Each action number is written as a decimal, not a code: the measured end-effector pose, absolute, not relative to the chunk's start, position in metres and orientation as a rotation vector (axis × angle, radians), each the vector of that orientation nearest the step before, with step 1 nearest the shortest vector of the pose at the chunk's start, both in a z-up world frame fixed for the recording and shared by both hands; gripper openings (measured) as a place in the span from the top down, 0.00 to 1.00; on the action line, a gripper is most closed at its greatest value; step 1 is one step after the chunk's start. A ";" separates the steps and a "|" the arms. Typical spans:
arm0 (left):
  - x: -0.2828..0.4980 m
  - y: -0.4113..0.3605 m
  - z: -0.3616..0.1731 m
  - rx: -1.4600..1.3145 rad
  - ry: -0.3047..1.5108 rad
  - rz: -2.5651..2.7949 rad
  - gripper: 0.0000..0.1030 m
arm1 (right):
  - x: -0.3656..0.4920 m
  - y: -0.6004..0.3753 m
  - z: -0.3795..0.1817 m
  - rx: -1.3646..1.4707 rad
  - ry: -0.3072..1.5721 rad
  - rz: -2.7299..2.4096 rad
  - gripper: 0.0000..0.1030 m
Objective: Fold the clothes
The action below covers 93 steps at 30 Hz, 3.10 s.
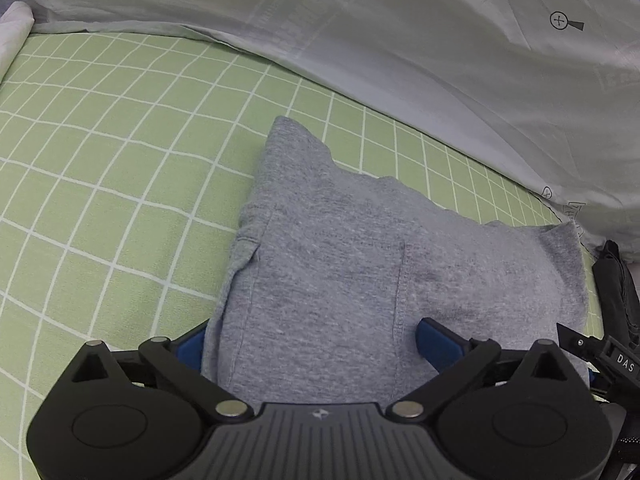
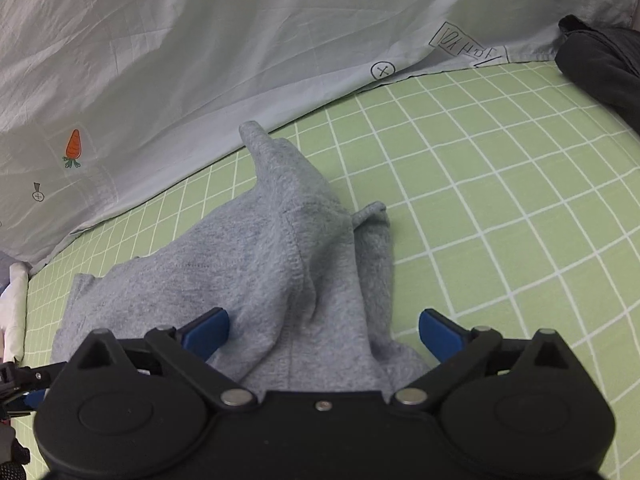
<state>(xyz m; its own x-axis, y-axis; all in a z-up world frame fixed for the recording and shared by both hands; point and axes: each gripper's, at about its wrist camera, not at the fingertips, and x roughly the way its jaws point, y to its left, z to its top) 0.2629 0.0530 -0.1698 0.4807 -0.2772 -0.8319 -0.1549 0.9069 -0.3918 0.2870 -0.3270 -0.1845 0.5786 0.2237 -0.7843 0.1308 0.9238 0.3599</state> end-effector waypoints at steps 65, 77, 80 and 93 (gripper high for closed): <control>0.204 -0.495 -0.060 -0.264 0.818 -0.597 0.61 | 0.146 -0.742 -0.083 0.522 0.588 0.099 0.69; 0.368 -0.561 -0.115 -0.083 0.739 -0.348 0.43 | 0.334 -0.825 -0.114 0.182 0.502 -0.134 0.28; 0.370 -0.543 -0.137 -0.102 0.721 -0.299 0.22 | 0.342 -0.791 -0.137 -0.039 0.483 -0.194 0.26; 0.323 -0.517 -0.124 -0.059 0.627 -0.327 0.08 | 0.318 -0.741 -0.174 0.079 0.594 -0.166 0.02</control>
